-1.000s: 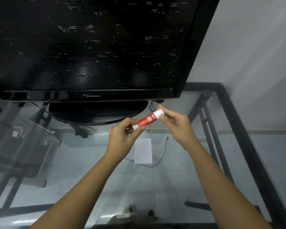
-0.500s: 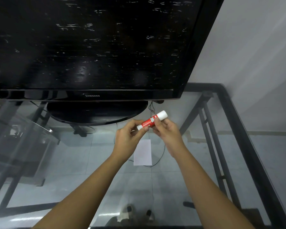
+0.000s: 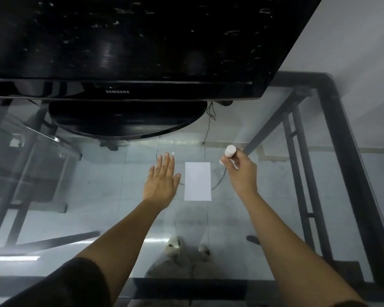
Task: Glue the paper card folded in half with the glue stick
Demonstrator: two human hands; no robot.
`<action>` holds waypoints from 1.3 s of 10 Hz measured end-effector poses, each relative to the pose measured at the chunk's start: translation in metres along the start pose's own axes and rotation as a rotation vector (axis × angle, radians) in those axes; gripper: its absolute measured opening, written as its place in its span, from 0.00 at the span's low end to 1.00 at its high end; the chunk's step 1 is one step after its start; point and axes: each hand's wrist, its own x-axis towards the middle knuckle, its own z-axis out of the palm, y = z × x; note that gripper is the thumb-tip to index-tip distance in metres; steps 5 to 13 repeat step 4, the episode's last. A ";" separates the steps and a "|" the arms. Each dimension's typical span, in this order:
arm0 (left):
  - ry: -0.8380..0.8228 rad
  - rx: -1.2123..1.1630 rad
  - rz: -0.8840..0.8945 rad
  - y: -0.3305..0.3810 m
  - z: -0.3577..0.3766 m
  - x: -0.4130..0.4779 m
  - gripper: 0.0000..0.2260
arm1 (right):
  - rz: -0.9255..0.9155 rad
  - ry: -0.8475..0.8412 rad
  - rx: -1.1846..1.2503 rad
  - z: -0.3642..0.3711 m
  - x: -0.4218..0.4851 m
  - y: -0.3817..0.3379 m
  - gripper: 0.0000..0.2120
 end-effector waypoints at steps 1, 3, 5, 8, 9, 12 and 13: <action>0.001 0.038 -0.005 -0.002 0.004 0.000 0.26 | -0.008 0.002 -0.019 0.001 0.001 0.004 0.14; -0.012 0.000 0.027 -0.005 0.000 -0.001 0.28 | 0.019 -0.069 0.015 -0.003 -0.002 0.000 0.28; -0.003 -0.036 0.048 -0.003 -0.017 0.000 0.28 | 0.024 -0.028 0.074 -0.012 -0.009 -0.019 0.36; -0.003 -0.036 0.048 -0.003 -0.017 0.000 0.28 | 0.024 -0.028 0.074 -0.012 -0.009 -0.019 0.36; -0.003 -0.036 0.048 -0.003 -0.017 0.000 0.28 | 0.024 -0.028 0.074 -0.012 -0.009 -0.019 0.36; -0.003 -0.036 0.048 -0.003 -0.017 0.000 0.28 | 0.024 -0.028 0.074 -0.012 -0.009 -0.019 0.36; -0.003 -0.036 0.048 -0.003 -0.017 0.000 0.28 | 0.024 -0.028 0.074 -0.012 -0.009 -0.019 0.36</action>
